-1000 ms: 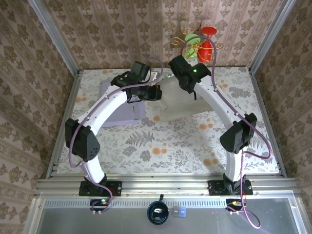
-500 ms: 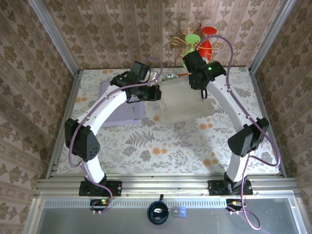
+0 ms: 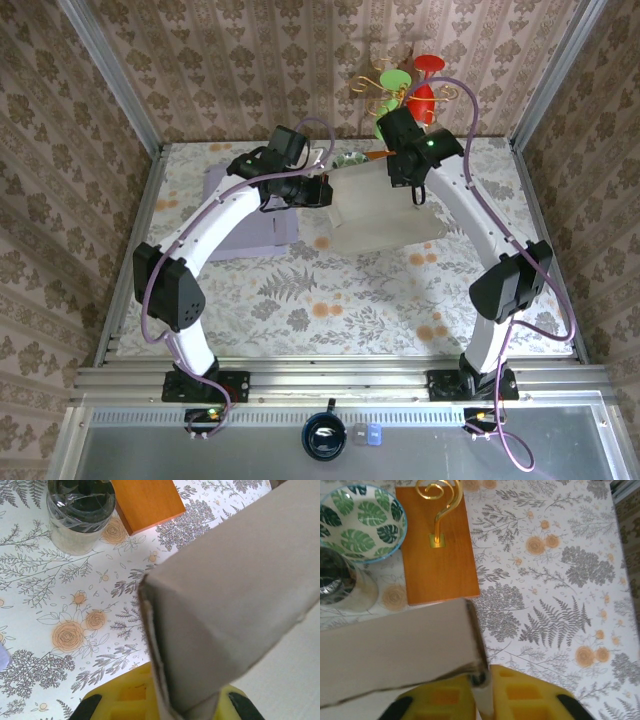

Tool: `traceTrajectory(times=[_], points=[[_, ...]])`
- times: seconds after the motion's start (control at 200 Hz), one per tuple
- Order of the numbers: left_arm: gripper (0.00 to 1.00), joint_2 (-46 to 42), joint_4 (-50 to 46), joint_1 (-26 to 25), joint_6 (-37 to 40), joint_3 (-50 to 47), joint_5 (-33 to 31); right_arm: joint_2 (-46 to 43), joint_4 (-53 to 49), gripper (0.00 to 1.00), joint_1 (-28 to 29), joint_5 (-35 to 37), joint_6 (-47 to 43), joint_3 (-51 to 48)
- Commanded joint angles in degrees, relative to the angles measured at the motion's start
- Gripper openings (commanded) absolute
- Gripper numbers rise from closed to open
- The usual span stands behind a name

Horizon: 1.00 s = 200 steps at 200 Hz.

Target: Fold the paper box

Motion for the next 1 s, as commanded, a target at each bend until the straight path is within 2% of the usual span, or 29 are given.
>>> traceTrajectory(times=[0.0, 0.06, 0.19, 0.25, 0.37, 0.51, 0.65, 0.705, 0.845, 0.995], points=[[0.0, 0.06, -1.34, 0.44, -0.46, 1.9, 0.66, 1.69, -1.11, 0.05, 0.56, 9.54, 1.37, -0.05], [0.0, 0.27, -1.41, 0.48, -0.51, 2.14, 0.83, 2.72, -2.8, 0.0, 1.71, 14.41, 1.65, 1.47], [0.0, 0.8, -1.53, 0.49, -0.65, 2.84, 1.01, 6.93, -7.82, 0.0, 4.75, 25.01, 1.54, 6.01], [0.0, 0.97, -1.56, 0.44, -0.65, 3.27, 1.01, 8.54, -9.39, 0.0, 5.58, 27.17, 1.57, 7.54], [0.0, 1.26, -1.82, 0.52, -0.59, 3.66, 1.1, 8.07, -7.84, 0.0, 5.63, 25.82, 0.74, 7.01], [0.0, 1.27, -1.87, 0.7, -0.6, 3.41, 1.1, 5.7, -4.14, 0.0, 5.63, 18.17, -1.28, 6.12], [0.0, 1.26, -1.44, 0.84, -0.86, 2.01, 0.34, 3.4, -5.65, 0.0, 6.02, 16.14, 3.77, 4.95], [0.0, 1.3, -0.63, 0.64, -1.04, 0.65, -0.39, 1.46, -4.54, 0.0, 6.55, 15.81, 6.33, 1.59], [0.11, 1.02, 3.71, 0.16, -2.47, -4.87, -2.22, -4.19, 1.79, 0.0, 8.62, 16.14, 11.79, -10.93], [0.12, 1.59, 9.1, -0.94, -2.8, -11.04, -5.4, -5.33, 3.85, 0.0, 10.01, 15.65, 17.87, -19.17]])
